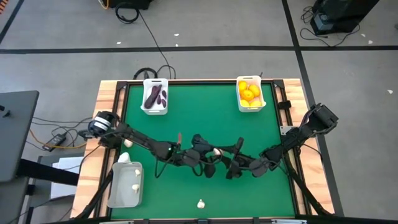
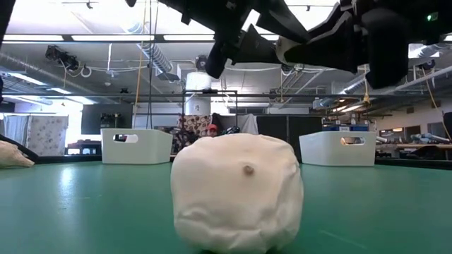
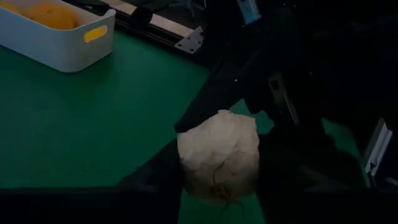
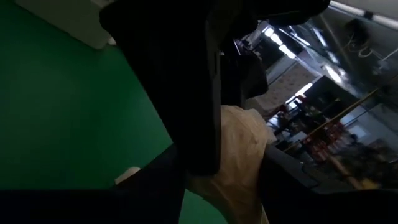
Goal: Sort produce into baskets
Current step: Put the middle right big garlic into the gray bin
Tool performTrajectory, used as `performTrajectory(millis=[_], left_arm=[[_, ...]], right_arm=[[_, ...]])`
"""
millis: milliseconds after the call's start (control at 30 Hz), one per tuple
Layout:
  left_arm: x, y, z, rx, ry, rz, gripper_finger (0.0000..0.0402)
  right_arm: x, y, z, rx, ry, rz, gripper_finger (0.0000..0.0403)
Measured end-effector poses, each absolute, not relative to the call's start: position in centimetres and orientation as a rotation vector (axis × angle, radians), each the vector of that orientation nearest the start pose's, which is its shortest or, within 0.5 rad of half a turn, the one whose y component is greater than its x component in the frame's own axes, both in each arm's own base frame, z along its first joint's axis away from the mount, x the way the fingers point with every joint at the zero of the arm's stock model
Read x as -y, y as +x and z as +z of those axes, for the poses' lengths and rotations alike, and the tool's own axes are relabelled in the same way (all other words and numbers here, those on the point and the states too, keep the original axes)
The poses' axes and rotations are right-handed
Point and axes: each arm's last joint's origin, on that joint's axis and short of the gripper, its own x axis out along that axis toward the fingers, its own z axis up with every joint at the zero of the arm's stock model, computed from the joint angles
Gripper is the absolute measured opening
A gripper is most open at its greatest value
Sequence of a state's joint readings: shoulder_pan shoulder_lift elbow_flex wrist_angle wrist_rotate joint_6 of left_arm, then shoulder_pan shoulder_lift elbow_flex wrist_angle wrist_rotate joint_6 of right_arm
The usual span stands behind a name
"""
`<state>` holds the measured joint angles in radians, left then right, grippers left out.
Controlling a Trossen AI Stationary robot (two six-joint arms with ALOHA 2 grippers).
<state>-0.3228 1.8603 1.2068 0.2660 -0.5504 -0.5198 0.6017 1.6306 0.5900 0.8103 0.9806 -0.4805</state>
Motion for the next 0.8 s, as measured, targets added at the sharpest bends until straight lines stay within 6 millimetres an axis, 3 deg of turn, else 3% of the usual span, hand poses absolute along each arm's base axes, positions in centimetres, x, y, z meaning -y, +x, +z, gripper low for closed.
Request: performTrajectory(millis=[167,333,567,800], left_arm=[[12.1,38.5,22.8,-0.345,-0.328,0.291,0.0161],[11.4,36.5,24.3,-0.436,-0.276,0.352,0.0164],[10.3,32.8,25.7,-0.656,-0.268,0.401,0.0165],[10.6,28.4,25.7,-0.996,-0.386,0.4,0.0165]], right_arm=[[-14.7,25.8,16.8,-0.21,-0.519,-0.244,0.0185],[-14.4,25.9,17.3,-0.18,-0.391,-0.296,0.0187],[-15.0,25.3,19.7,-0.111,-0.278,-0.278,0.0186],[-13.7,25.6,18.2,-0.263,-0.106,-0.166,0.0175]])
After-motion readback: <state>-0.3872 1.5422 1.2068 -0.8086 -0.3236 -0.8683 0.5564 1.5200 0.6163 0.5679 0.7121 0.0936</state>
